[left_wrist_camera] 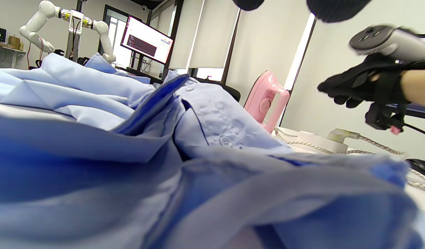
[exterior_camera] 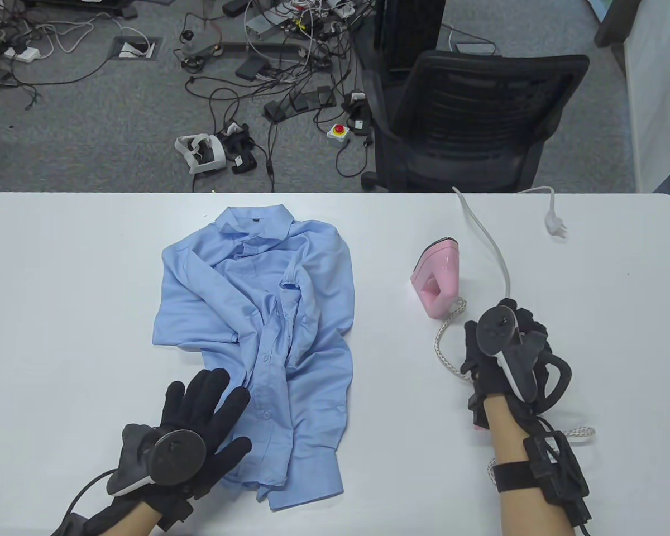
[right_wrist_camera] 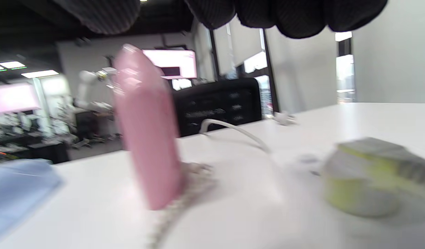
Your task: Iron long-sleeve shirt with electric iron on table
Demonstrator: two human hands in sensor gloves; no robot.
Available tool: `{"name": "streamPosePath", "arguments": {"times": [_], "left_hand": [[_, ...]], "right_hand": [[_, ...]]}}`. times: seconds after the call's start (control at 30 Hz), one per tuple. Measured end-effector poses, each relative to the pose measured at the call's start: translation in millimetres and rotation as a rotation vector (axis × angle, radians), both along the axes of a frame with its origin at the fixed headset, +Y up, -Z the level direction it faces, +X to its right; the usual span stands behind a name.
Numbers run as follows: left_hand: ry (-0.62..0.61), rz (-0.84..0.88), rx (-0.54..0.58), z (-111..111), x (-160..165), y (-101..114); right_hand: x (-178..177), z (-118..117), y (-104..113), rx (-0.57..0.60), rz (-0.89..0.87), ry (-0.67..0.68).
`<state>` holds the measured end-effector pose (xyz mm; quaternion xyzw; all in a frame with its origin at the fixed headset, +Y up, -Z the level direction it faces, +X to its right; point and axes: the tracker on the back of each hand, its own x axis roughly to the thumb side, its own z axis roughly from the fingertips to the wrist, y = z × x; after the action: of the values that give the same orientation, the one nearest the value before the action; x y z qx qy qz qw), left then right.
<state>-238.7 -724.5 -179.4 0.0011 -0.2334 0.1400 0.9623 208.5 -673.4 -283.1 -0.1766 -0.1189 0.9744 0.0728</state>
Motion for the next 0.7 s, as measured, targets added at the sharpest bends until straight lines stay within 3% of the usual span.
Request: {"name": "streamPosePath", "arguments": {"times": [0.13, 0.3, 0.37, 0.5, 0.7], "left_hand": [[-0.007, -0.001, -0.018, 0.0, -0.4, -1.2], [0.003, -0.005, -0.015, 0.2, -0.7, -0.8], [0.008, -0.008, -0.015, 0.4, -1.3, -1.2], [0.022, -0.010, -0.031, -1.5, -3.0, -2.7], [0.032, -0.030, -0.040, -3.7, -1.8, -4.5]], "right_hand": [[-44.9, 26.7, -4.0, 0.012, -0.029, 0.131], [-105.3, 59.4, -37.1, 0.010, -0.076, 0.296], [-126.7, 70.8, -48.5, -0.144, 0.085, 0.329], [-156.9, 84.6, -62.6, -0.281, -0.001, 0.472], [-195.6, 101.3, -83.8, -0.486, 0.111, 0.572]]}}
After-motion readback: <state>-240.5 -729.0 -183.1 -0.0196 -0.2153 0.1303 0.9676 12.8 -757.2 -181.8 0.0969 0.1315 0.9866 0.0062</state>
